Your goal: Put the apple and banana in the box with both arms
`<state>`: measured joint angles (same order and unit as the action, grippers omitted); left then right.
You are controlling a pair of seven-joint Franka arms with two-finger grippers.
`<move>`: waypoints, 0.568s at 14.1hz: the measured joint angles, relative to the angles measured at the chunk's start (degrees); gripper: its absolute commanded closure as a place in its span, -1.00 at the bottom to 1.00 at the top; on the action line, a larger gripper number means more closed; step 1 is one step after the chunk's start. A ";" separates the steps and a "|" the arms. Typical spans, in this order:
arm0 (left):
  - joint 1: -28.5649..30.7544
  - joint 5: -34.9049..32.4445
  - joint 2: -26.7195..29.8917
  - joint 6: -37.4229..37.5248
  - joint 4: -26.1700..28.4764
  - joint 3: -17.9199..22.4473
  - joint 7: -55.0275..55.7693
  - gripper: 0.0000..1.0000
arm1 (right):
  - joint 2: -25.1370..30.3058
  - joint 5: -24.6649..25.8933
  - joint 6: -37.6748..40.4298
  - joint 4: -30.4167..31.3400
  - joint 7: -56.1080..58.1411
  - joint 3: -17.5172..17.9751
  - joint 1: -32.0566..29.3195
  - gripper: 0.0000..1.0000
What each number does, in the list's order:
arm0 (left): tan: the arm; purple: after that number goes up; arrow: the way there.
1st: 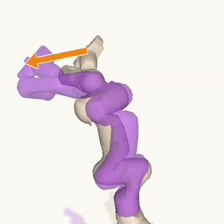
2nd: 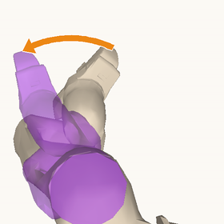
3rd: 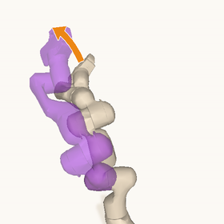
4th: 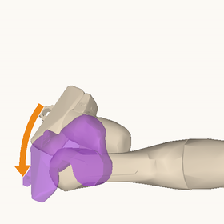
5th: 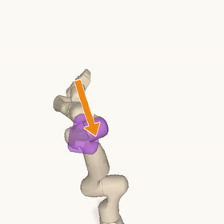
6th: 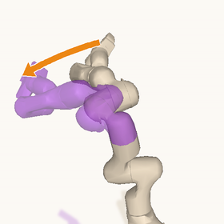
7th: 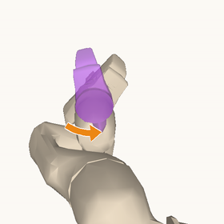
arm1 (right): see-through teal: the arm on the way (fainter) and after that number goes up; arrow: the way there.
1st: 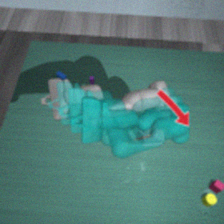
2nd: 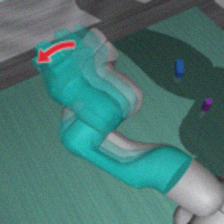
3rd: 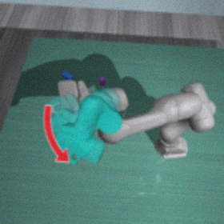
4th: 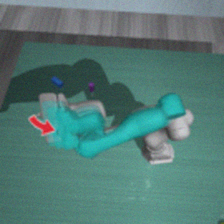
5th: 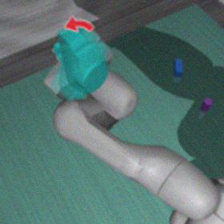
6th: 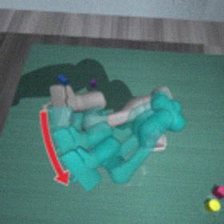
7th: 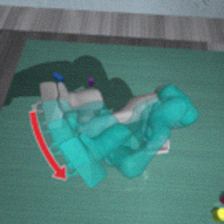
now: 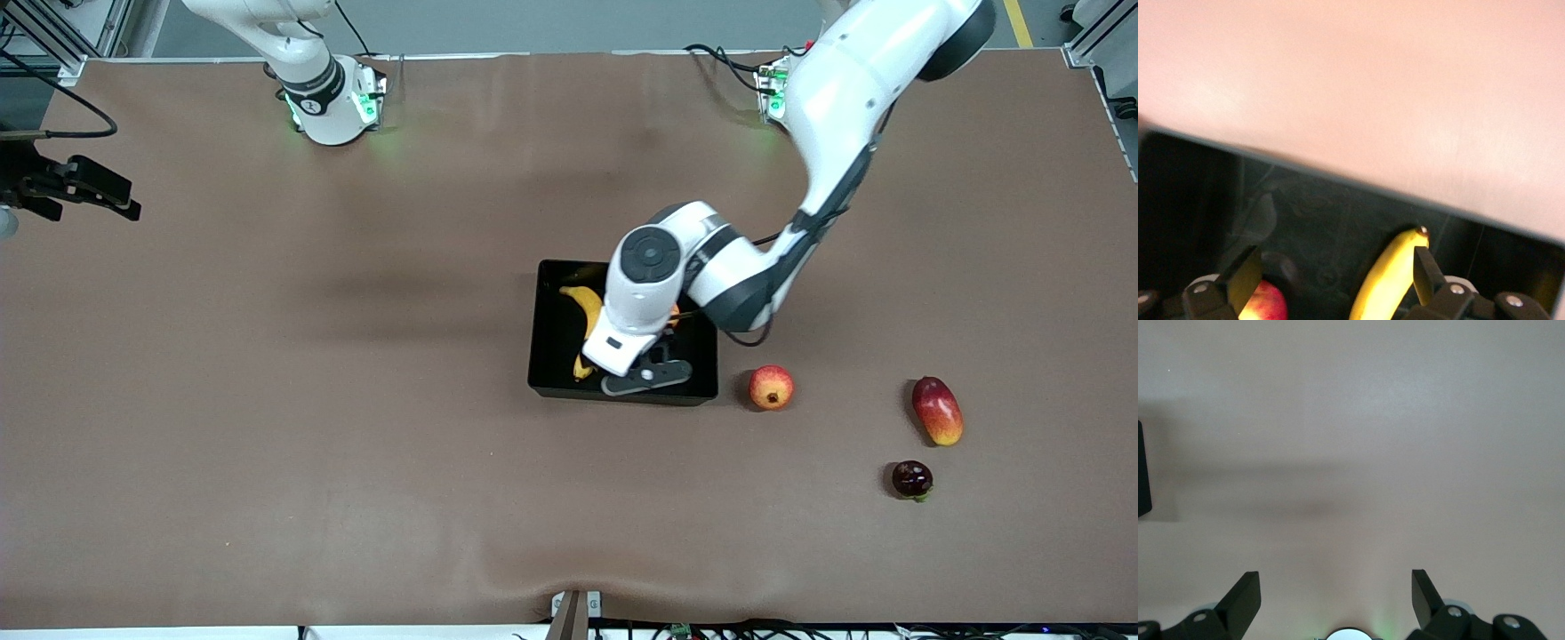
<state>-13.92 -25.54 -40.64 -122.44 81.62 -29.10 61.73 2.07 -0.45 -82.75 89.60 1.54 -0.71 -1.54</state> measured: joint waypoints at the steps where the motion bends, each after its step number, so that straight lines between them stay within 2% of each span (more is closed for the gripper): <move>1: 0.90 0.33 1.96 1.75 -0.10 -0.04 -0.66 -1.00 | 0.00 0.00 0.00 -0.02 0.00 0.00 0.00 -1.00; 8: 11.50 3.58 14.17 13.94 -0.26 0.01 -17.98 -1.00 | 0.00 0.00 -0.01 -0.08 0.00 0.01 0.01 -1.00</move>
<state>-2.42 -21.96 -26.46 -108.50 81.36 -29.09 43.75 2.07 -0.45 -82.76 89.52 1.54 -0.70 -1.54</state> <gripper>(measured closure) 0.000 0.000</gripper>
